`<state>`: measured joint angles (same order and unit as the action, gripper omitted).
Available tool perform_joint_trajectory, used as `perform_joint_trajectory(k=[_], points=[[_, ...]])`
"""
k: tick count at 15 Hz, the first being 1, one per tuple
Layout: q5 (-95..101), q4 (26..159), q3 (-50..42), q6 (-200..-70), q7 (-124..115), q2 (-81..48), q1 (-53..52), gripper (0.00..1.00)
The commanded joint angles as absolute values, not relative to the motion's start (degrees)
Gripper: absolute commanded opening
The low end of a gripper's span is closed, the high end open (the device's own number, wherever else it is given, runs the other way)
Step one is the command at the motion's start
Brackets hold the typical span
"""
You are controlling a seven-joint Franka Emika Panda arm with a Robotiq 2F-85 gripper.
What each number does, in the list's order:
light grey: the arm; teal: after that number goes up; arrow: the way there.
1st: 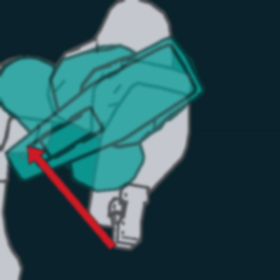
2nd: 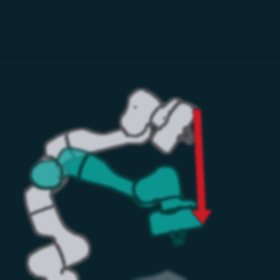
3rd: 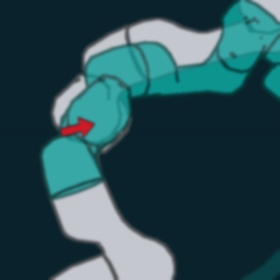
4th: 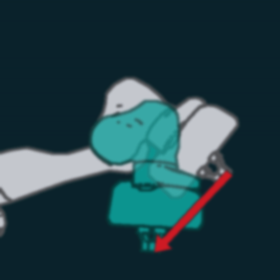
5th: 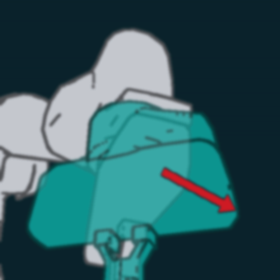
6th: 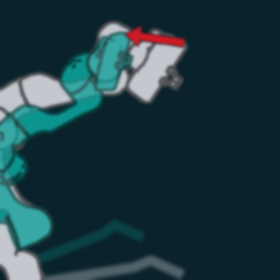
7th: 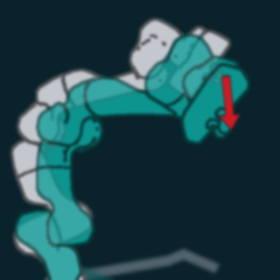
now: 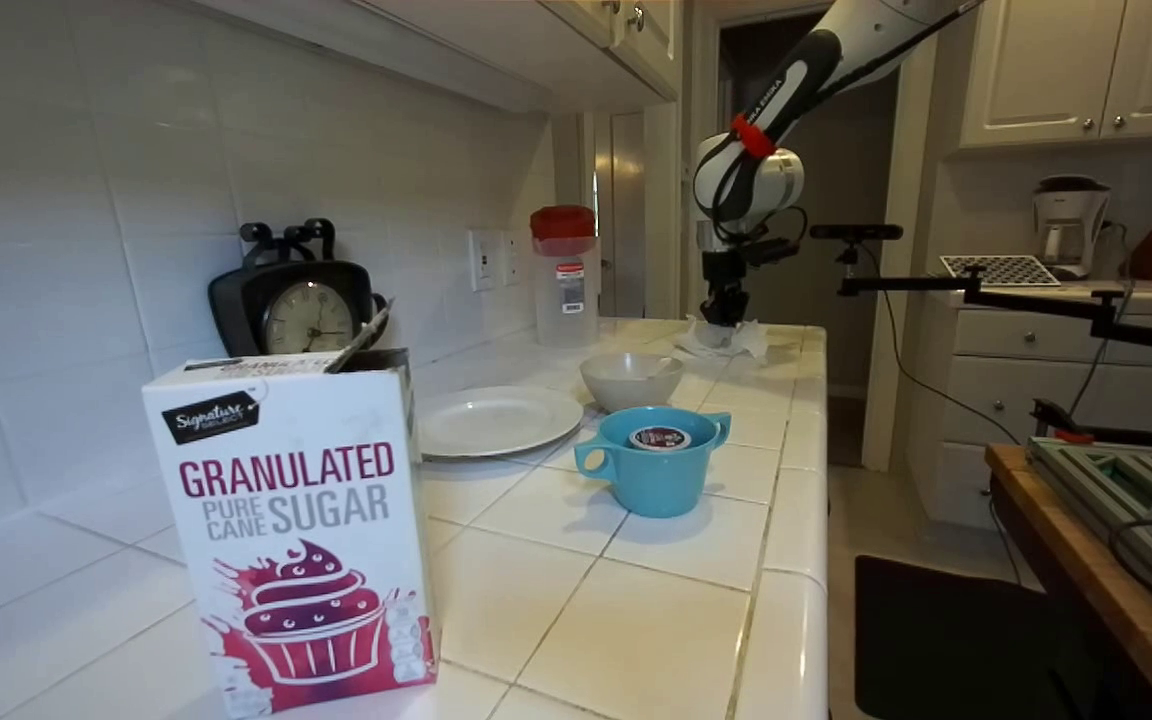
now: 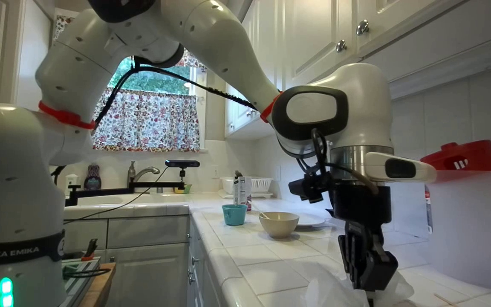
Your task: Use the white napkin to wipe the right side of the counter.
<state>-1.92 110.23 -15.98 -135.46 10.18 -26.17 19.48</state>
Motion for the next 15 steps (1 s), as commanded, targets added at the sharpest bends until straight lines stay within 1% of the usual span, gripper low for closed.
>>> perform_joint_trajectory(k=[1, 6, 11, 15], points=[[-1.19, 110.17, -15.67, -138.52, 6.43, -27.04, 19.58, 0.00], [-2.26, 109.23, -13.75, -140.90, 5.04, -27.70, 19.09, 0.00], [-2.24, 114.84, -11.54, -139.51, 6.75, -23.22, 17.58, 0.00], [0.28, 119.20, -13.30, -139.84, 6.21, -21.47, 17.15, 0.00]])
